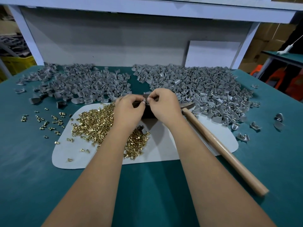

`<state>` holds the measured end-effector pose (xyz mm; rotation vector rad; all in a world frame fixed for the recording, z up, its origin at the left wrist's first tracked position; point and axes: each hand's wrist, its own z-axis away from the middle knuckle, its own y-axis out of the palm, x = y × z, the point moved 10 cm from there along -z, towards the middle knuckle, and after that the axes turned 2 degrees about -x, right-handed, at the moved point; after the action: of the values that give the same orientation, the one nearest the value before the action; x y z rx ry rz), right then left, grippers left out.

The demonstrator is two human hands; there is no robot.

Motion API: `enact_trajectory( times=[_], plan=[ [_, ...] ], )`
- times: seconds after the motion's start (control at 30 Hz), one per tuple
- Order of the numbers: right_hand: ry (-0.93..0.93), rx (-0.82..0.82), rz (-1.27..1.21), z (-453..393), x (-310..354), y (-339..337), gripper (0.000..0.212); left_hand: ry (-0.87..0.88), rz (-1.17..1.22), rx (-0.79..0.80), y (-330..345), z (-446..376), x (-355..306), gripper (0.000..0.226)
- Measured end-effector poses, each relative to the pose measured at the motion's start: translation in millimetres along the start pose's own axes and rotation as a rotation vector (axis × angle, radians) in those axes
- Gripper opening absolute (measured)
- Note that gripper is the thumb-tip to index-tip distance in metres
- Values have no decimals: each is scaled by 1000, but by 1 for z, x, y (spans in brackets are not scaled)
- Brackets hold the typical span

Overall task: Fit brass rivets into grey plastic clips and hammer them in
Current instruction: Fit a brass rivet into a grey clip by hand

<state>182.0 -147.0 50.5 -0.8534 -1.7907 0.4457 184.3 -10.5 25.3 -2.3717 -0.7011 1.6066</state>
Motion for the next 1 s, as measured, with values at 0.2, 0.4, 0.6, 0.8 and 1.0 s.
enact_trajectory(
  times=[0.2, 0.4, 0.6, 0.8, 1.0],
  plan=[
    [-213, -39, 356, 2, 27, -1, 5, -22, 3, 16, 2, 1, 2, 16],
    [18, -50, 346, 1, 19, -6, 11, -16, 26, 2, 2, 1, 1, 14],
    [58, -95, 221, 9, 13, -2, 6, -14, 21, -3, 1, 2, 0, 15],
    [105, -74, -223, 10, -7, -3, 16, -61, 16, 13, 2, 1, 5, 15],
    [167, -104, -499, 7, -18, -8, 21, -67, 27, -3, 1, 2, 4, 14]
  ],
)
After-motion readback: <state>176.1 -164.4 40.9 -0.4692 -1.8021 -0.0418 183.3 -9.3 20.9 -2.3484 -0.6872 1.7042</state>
